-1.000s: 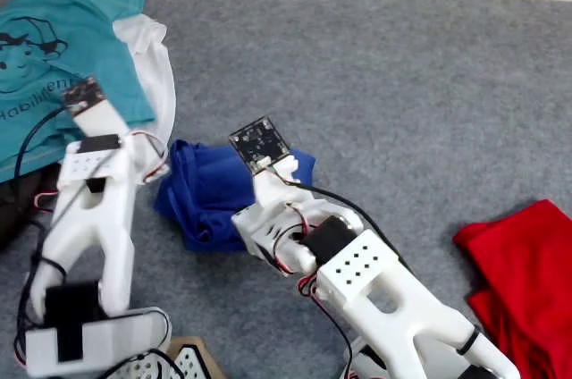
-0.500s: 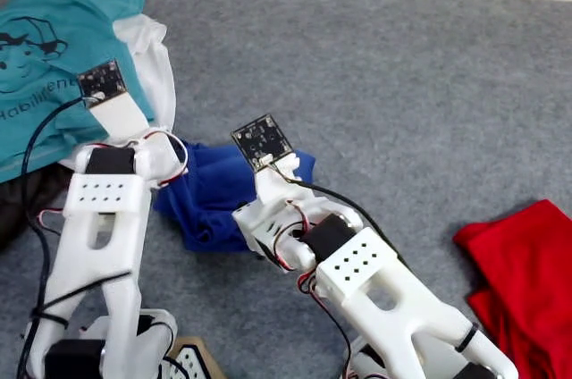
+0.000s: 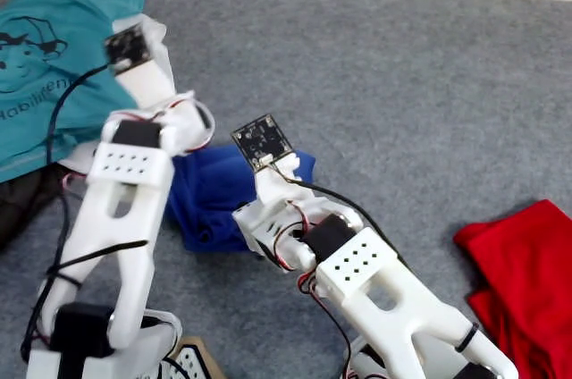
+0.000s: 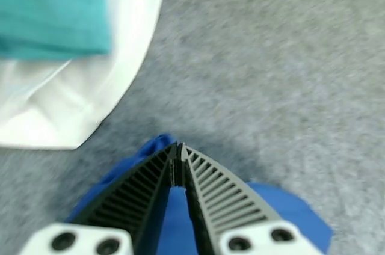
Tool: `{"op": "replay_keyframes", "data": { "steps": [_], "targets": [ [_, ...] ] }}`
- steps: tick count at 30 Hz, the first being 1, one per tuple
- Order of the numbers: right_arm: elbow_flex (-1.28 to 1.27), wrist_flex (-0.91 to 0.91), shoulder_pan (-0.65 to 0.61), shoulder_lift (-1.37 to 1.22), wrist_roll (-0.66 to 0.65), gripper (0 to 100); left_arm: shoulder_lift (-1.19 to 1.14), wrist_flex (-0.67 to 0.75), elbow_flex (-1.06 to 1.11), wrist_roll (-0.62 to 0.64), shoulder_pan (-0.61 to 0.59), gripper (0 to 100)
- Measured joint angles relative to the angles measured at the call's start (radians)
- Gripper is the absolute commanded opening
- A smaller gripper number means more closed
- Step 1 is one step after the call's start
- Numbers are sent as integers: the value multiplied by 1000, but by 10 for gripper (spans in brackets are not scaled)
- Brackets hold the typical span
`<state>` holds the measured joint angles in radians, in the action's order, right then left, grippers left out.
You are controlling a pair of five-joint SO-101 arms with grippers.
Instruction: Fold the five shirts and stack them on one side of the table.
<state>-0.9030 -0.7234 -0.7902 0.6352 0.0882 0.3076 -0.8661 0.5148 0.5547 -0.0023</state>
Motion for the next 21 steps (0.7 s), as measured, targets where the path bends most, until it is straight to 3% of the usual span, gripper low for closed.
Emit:
{"op": "replay_keyframes", "data": {
  "steps": [5,9,12,21],
  "targets": [
    [0,0,0,0,0,214,-40,-20,-46,-3,104,7],
    [0,0,0,0,0,94,-43,-109,-44,-3,166,7],
    [0,8,0,0,0,2,-48,-137,-14,-3,146,7],
    [0,31,21,0,0,19,-49,-127,115,-3,94,7]
  ]
}}
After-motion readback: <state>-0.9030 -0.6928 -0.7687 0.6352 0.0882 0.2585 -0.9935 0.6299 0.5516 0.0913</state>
